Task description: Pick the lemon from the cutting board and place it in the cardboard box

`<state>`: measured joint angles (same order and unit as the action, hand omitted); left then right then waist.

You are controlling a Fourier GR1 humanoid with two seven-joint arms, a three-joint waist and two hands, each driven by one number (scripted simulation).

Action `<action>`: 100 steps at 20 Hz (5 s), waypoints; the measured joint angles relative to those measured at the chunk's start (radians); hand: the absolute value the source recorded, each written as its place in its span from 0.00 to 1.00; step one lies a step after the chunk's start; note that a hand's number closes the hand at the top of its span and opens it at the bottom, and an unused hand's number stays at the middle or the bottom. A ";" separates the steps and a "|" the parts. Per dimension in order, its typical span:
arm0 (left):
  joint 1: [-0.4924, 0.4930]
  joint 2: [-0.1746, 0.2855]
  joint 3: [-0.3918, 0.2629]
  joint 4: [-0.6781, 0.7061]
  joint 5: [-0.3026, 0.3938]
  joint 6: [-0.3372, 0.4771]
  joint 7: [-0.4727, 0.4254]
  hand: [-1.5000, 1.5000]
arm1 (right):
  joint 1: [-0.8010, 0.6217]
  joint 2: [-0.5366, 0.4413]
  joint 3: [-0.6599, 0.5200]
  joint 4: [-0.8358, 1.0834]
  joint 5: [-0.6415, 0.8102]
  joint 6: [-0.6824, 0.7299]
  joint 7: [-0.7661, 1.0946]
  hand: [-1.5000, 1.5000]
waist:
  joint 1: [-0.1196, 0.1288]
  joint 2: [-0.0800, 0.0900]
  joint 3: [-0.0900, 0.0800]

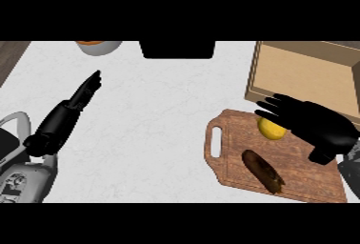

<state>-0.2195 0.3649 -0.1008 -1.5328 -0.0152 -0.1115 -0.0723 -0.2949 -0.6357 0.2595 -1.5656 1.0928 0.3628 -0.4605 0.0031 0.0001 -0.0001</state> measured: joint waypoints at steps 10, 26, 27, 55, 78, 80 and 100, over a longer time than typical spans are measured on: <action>0.015 -0.043 0.045 0.004 -0.046 -0.043 -0.013 0.50 | -0.011 0.083 -0.028 0.109 0.106 -0.029 -0.070 0.00 | -0.001 0.000 0.000; -0.011 -0.088 0.097 0.016 -0.092 -0.085 -0.010 0.50 | -0.101 0.183 -0.065 0.376 0.238 -0.187 -0.189 1.00 | 0.001 0.001 0.000; 0.003 -0.095 0.092 -0.003 -0.094 -0.083 -0.003 0.50 | -0.106 0.189 -0.064 0.384 0.240 -0.207 -0.204 1.00 | 0.003 0.000 0.000; 0.014 -0.117 0.126 0.003 -0.121 -0.109 -0.013 0.50 | -0.049 0.420 -0.184 -0.119 -0.012 0.008 -0.166 1.00 | -0.015 -0.005 -0.001; -0.034 -0.133 0.114 -0.012 -0.133 -0.128 0.017 0.50 | -0.572 0.192 -0.655 0.541 -0.108 -0.051 0.124 1.00 | 0.031 0.013 0.000; -0.042 -0.134 0.115 -0.004 -0.133 -0.130 0.014 0.50 | -0.590 0.134 -0.636 0.631 -0.078 -0.017 0.102 1.00 | 0.034 0.016 0.000; -0.038 -0.143 0.109 -0.010 -0.134 -0.146 0.003 0.50 | -0.740 -0.072 -0.553 1.246 0.025 0.023 -0.287 0.00 | 0.058 0.024 0.004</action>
<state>-0.2577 0.2219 0.0081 -1.5430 -0.1488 -0.2574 -0.0694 -1.0350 -0.7072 -0.2932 -0.3193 1.1178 0.3862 -0.7477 0.0608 0.0245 0.0042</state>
